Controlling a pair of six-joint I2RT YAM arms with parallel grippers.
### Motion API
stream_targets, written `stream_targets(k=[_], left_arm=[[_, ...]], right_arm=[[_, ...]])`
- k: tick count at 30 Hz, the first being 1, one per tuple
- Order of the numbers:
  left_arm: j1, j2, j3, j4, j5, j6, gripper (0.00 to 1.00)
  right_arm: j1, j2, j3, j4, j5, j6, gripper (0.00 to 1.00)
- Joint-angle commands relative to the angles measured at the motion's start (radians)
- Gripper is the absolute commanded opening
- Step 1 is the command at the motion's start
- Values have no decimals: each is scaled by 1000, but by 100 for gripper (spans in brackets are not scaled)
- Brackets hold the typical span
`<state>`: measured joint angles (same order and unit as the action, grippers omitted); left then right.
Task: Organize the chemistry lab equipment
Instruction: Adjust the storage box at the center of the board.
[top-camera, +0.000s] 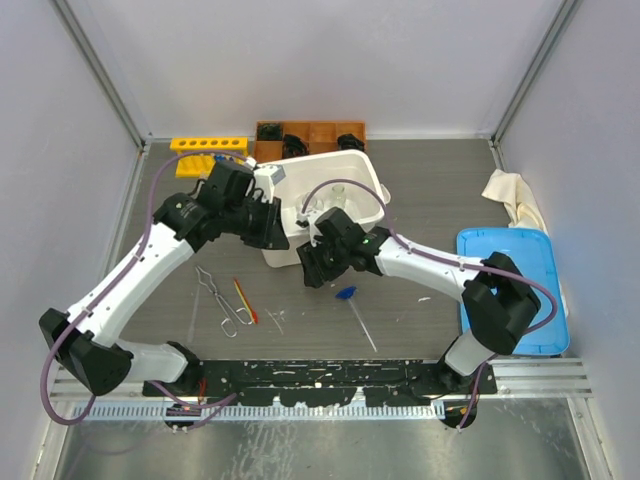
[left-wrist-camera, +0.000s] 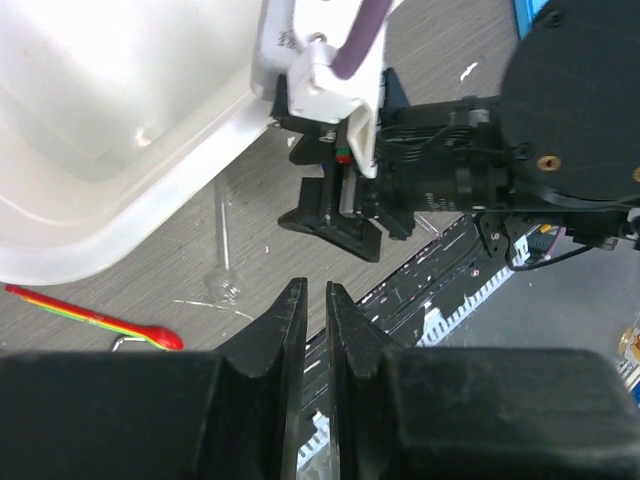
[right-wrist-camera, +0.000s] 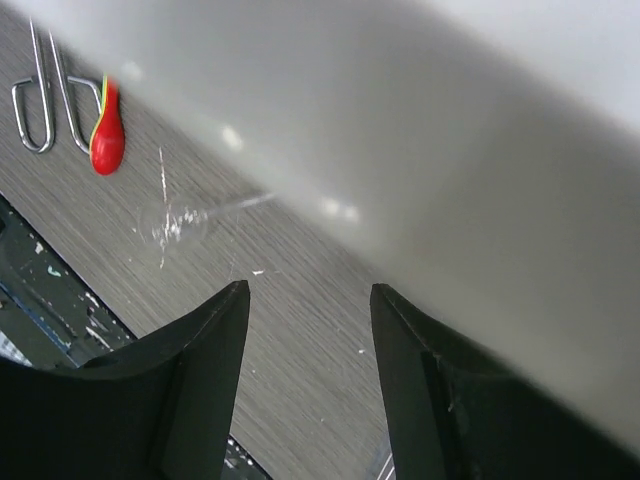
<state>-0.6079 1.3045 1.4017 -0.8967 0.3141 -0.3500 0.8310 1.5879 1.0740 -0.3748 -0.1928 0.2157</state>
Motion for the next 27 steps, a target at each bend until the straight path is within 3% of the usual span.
stream_targets(k=[1,15,27], left_arm=[[-6,0,-25,16,-4,19,14],[-9,110,-69,-27,-114,-27,10],[-10,213,-47,-58,-308,-87,9]], right_arm=[[1,-119,36,-4,26,-19,58],[0,-175,10,-19,41,-13,58],[-1,-301,-29,-73,125,9,58]])
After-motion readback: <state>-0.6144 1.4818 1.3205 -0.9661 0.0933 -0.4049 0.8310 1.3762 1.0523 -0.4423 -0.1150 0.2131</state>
